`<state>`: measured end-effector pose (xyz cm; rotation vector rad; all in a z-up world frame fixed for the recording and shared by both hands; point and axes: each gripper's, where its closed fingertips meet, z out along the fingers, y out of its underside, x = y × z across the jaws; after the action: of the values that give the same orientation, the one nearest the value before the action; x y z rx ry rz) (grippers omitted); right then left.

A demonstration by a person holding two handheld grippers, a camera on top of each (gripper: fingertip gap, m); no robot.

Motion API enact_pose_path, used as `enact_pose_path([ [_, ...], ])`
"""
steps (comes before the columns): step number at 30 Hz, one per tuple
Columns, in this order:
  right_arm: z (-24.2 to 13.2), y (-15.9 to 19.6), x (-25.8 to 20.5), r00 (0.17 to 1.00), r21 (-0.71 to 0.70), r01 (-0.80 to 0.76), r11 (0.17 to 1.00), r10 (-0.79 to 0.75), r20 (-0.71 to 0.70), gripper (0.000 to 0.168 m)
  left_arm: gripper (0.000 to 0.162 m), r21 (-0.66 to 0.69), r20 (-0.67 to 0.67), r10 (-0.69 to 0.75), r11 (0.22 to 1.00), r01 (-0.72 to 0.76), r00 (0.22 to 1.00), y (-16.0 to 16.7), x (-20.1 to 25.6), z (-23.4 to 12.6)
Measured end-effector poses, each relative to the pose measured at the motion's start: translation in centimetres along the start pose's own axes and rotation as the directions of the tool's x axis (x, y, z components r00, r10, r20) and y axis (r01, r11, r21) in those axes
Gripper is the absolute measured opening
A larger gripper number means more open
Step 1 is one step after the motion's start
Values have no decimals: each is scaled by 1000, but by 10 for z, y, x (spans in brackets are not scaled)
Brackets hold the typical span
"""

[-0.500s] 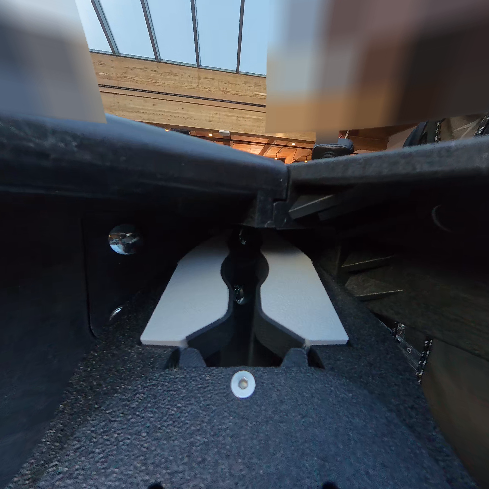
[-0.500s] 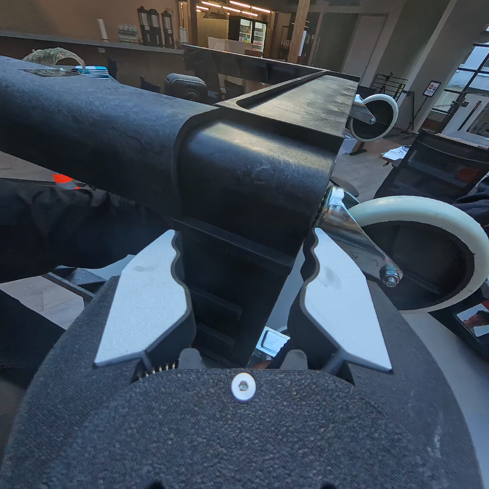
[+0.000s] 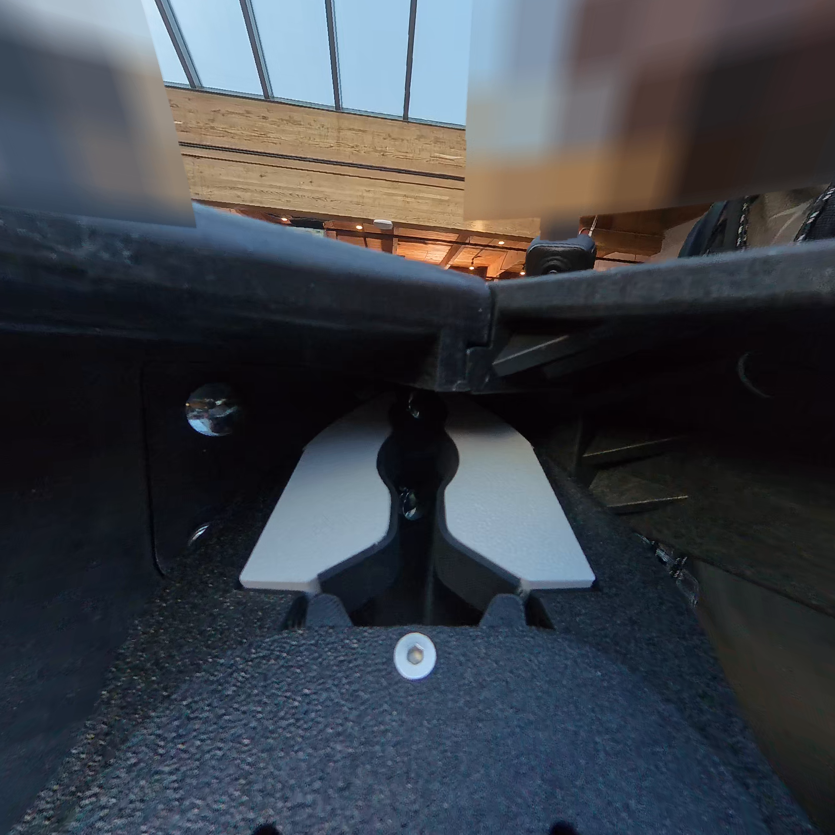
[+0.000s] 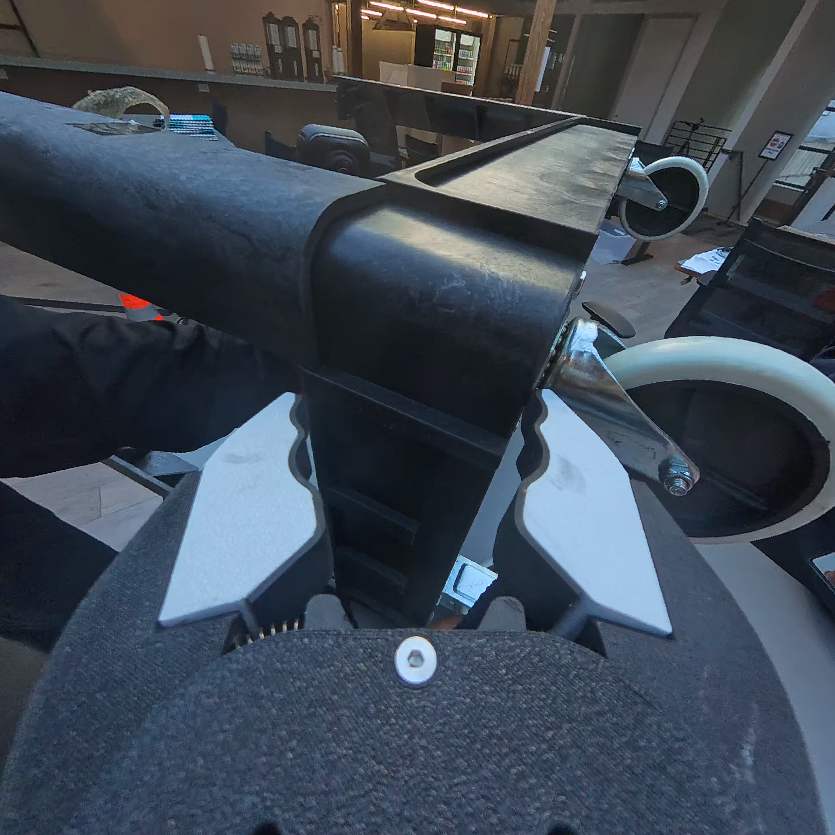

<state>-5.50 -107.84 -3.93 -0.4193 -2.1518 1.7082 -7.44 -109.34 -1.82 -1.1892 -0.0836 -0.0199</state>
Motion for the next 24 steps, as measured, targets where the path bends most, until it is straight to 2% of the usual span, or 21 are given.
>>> enact_pose_path([
  [24, 5, -1, 2, 992, -28, -32, 999, 28, -122, 96, 10, -32, 15, 45, 998, -45, 999, 0, 0, 0],
])
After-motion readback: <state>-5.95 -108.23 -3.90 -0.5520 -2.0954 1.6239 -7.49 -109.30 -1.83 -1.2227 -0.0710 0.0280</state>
